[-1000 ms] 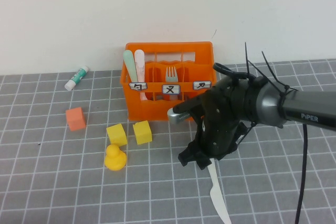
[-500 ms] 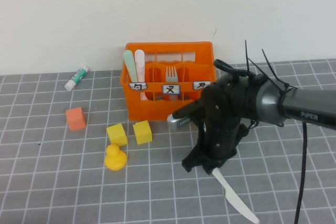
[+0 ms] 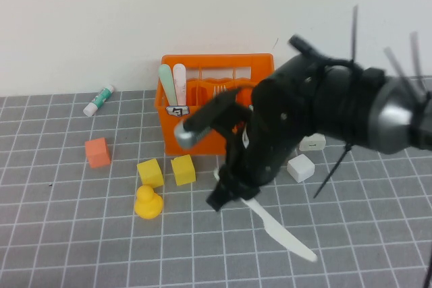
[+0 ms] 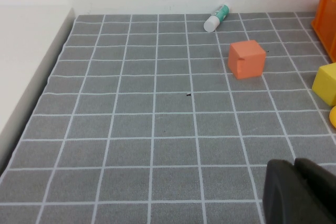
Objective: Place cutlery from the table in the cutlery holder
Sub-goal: Pick up the knife, then place the knife on the box
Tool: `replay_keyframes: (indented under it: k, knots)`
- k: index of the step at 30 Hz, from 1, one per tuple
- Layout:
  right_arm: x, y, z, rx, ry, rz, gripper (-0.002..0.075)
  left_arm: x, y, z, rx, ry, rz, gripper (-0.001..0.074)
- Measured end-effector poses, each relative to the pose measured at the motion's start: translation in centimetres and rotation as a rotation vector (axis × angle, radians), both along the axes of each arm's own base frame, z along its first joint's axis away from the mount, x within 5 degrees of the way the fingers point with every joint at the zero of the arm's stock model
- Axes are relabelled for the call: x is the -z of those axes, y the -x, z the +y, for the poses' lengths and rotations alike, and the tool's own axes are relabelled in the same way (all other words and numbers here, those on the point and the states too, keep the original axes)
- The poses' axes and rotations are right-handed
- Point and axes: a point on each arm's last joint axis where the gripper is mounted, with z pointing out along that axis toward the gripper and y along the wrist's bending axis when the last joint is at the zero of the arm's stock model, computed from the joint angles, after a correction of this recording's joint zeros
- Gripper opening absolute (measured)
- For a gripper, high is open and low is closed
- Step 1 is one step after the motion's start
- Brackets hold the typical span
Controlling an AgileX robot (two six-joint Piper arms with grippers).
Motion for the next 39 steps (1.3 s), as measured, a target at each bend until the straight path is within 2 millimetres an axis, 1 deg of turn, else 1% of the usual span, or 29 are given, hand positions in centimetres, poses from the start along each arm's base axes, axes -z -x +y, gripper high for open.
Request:
replay_keyframes:
  k: [3,8,11,15,19,24,31,33,35,39]
  knots:
    - [-2.2,0.1,0.2,-0.011,-0.082,-0.092,0.0185,0.0,0.0,0.0,0.0,0.0,0.0,-0.0001]
    - [-4.5,-0.1,0.4,-0.03,-0.166,-0.23,0.0185,0.0,0.0,0.0,0.0,0.0,0.0,-0.0001]
    - [-5.9,-0.8,0.2,0.001,-0.247,-0.31,0.0185,0.0,0.0,0.0,0.0,0.0,0.0,-0.0001]
    - [-7.9,-2.4,-0.5,0.058,-0.385,-0.44,0.0185,0.0,0.0,0.0,0.0,0.0,0.0,-0.0001]
    - [-8.9,-3.9,-1.2,0.084,-0.471,-0.555,0.0185,0.0,0.0,0.0,0.0,0.0,0.0,-0.0001]
    - [-10.2,-5.7,-2.5,0.114,-0.553,-0.688,0.0185,0.0,0.0,0.0,0.0,0.0,0.0,-0.0001]
    - [-11.5,-7.9,-4.9,0.168,-0.63,-0.831,0.0185,0.0,0.0,0.0,0.0,0.0,0.0,-0.0001]
    - [-11.3,-8.6,-5.4,0.181,-0.65,-0.864,0.0185,0.0,0.0,0.0,0.0,0.0,0.0,-0.0001]
    - [-10.8,-9.5,-5.6,0.197,-0.669,-0.885,0.0185,0.0,0.0,0.0,0.0,0.0,0.0,-0.0001]
    - [-8.2,-11.2,-5.3,0.199,-0.688,-0.915,0.0185,0.0,0.0,0.0,0.0,0.0,0.0,-0.0001]
